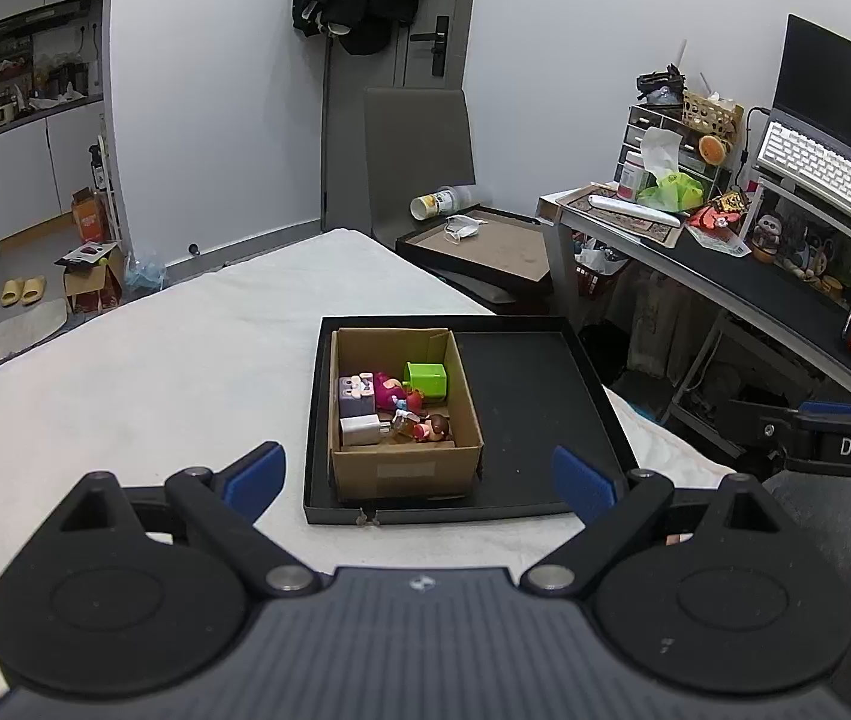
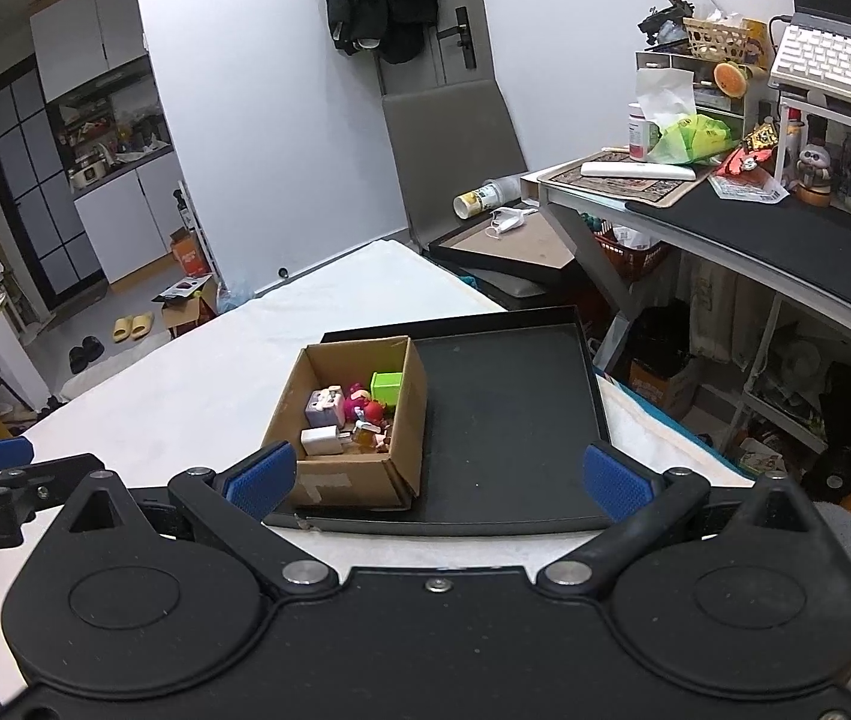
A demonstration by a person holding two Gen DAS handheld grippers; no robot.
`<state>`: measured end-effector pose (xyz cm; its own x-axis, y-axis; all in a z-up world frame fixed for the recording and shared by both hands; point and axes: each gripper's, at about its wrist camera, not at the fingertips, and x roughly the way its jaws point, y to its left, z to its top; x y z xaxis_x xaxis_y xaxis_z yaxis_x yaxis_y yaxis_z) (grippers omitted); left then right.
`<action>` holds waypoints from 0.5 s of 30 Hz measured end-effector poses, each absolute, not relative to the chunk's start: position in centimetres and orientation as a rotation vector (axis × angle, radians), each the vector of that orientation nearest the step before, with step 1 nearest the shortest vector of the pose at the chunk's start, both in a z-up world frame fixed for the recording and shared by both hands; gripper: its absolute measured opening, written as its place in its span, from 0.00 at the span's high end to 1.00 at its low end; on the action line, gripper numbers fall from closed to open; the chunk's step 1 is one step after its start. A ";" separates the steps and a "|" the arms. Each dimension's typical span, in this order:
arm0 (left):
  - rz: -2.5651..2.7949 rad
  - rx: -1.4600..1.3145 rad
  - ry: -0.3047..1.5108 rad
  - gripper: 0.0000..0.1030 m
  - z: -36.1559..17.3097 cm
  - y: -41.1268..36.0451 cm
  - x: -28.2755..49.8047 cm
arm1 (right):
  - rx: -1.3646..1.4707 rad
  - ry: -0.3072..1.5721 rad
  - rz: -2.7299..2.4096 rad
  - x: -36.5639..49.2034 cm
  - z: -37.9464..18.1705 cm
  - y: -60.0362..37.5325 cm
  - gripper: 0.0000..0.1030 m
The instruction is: Organize rigid objects
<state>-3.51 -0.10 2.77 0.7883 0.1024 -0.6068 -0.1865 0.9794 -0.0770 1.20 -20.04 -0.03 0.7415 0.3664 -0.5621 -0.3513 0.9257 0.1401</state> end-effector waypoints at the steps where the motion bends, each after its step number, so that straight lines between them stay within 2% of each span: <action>1: 0.153 -0.136 0.645 0.08 2.8 -0.1 -3.6 | 0.021 0.621 0.390 1.2 0.0 -20.0 0.00; 15: 0.140 -0.129 0.645 0.08 2.9 -0.4 -3.7 | 0.006 0.616 0.387 0.7 0.1 -19.9 0.00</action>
<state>-3.69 -0.35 2.87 0.7899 0.0899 -0.6066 -0.1703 0.9824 -0.0762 0.66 -19.89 0.13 0.7468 0.3552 -0.5623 -0.3519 0.9284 0.1191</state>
